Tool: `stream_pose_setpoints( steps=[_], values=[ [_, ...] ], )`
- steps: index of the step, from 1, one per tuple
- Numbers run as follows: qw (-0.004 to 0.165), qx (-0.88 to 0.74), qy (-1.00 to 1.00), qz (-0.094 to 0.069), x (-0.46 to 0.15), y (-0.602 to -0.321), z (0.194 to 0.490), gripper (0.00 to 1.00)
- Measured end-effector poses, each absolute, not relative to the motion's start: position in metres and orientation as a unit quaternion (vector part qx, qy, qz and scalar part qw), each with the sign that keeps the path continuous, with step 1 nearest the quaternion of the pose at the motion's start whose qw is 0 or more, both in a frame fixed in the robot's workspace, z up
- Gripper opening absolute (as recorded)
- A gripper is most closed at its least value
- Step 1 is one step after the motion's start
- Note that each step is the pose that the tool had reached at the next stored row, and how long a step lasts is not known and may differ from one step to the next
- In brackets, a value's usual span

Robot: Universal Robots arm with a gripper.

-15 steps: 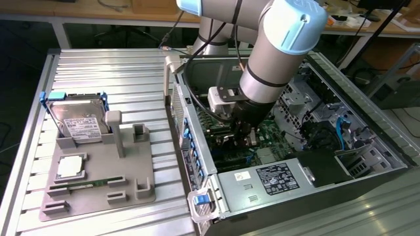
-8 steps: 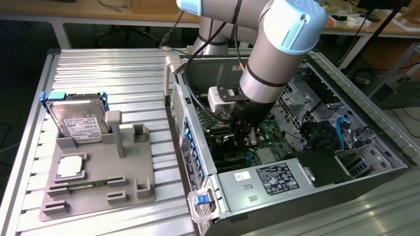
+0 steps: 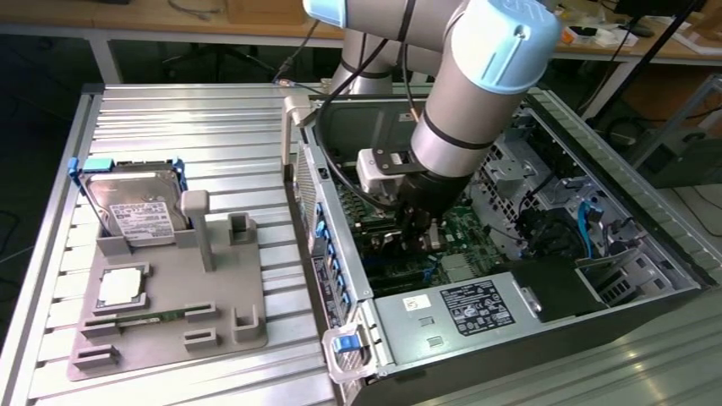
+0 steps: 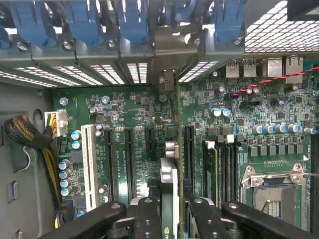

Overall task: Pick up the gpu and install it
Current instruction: 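Insert the gpu into the slot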

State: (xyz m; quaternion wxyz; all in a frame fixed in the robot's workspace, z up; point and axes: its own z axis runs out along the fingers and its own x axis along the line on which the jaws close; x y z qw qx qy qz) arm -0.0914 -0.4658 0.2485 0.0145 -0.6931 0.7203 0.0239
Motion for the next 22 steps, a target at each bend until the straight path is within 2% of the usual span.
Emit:
stream_pose_setpoints(
  steps=[9, 22],
  values=[
    [0.012, -0.693, 0.72, 0.023, -0.092, -0.466, 0.241, 0.27],
    [0.012, -0.693, 0.72, 0.027, -0.091, -0.466, 0.261, 0.27]
  ],
)
